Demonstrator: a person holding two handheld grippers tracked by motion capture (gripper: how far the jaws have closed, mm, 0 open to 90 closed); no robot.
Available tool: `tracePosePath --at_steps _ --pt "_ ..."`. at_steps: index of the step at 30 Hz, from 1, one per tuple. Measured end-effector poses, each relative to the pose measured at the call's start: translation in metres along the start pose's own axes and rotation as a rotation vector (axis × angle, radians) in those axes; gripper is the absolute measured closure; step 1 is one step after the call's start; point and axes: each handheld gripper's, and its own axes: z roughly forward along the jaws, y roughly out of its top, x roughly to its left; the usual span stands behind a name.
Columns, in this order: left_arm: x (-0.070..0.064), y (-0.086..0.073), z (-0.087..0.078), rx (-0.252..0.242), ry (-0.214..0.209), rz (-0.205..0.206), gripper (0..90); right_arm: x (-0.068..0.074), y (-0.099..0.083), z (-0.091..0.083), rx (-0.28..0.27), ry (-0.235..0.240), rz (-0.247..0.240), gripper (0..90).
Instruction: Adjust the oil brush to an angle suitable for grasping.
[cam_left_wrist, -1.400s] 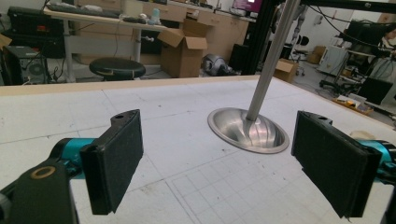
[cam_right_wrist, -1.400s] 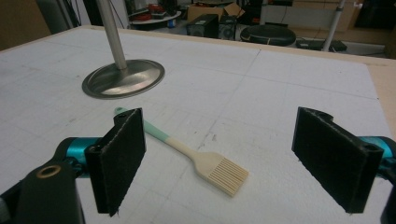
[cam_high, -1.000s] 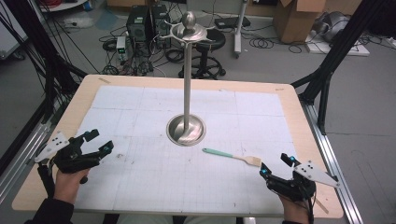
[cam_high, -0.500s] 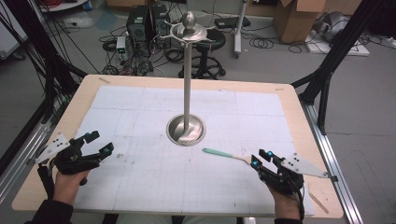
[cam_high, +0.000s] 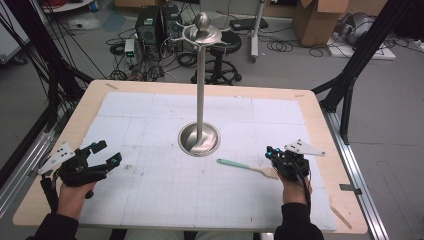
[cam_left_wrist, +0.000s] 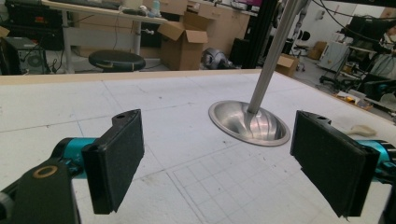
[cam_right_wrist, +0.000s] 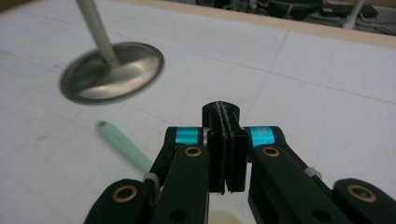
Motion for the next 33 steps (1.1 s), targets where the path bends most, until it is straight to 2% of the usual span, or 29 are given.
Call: tracePosePath --at_steps 4,6,10,11,13,15,17,18,23,27,28,29,30,33 --pt "0.0 -0.001 0.001 0.003 -0.001 -0.001 17.8 -0.011 -0.004 0.012 0.072 -0.044 0.011 89.4" --pt "0.0 0.0 0.0 0.003 -0.001 0.001 17.9 -0.013 -0.008 0.019 0.125 -0.063 0.007 89.5" --pt "0.0 -0.001 0.0 0.004 -0.002 -0.001 18.0 -0.016 -0.023 0.033 0.214 -0.074 0.001 89.4" --pt "0.0 -0.001 0.0 0.007 -0.002 0.0 18.0 -0.016 -0.023 0.033 0.214 -0.074 0.001 89.4" --pt "0.0 -0.001 0.0 0.011 -0.004 0.001 18.0 -0.018 -0.029 0.037 0.249 -0.068 0.019 89.4" --pt "0.0 -0.001 0.0 0.011 -0.003 -0.001 18.0 -0.02 -0.032 0.036 0.239 -0.058 0.049 89.4" --pt "0.0 -0.001 0.0 0.01 -0.001 -0.002 18.0 -0.02 -0.032 0.033 0.25 -0.043 0.052 89.4" --pt "0.0 -0.001 0.0 0.01 0.0 -0.003 18.0 -0.019 -0.033 0.032 0.255 -0.034 0.047 89.4" --pt "0.0 0.0 -0.001 -0.001 -0.003 -0.002 18.0 -0.008 -0.035 0.023 0.291 -0.008 -0.045 89.4" --pt "-0.001 0.001 -0.002 -0.015 -0.002 -0.008 18.2 0.001 -0.036 0.015 0.326 0.012 -0.098 89.3" --pt "-0.001 0.001 -0.002 -0.014 -0.004 -0.006 18.2 0.007 -0.037 0.011 0.339 0.018 -0.121 89.3" --pt "-0.001 0.001 -0.002 -0.014 -0.004 -0.006 18.2 0.007 -0.037 0.011 0.339 0.018 -0.121 89.3" --pt "0.0 0.001 -0.002 -0.012 -0.005 -0.004 18.2 0.012 -0.039 0.007 0.346 0.029 -0.144 89.3" --pt "-0.001 0.001 -0.001 -0.015 -0.006 -0.006 18.2 0.016 -0.041 0.004 0.349 0.038 -0.147 89.3"
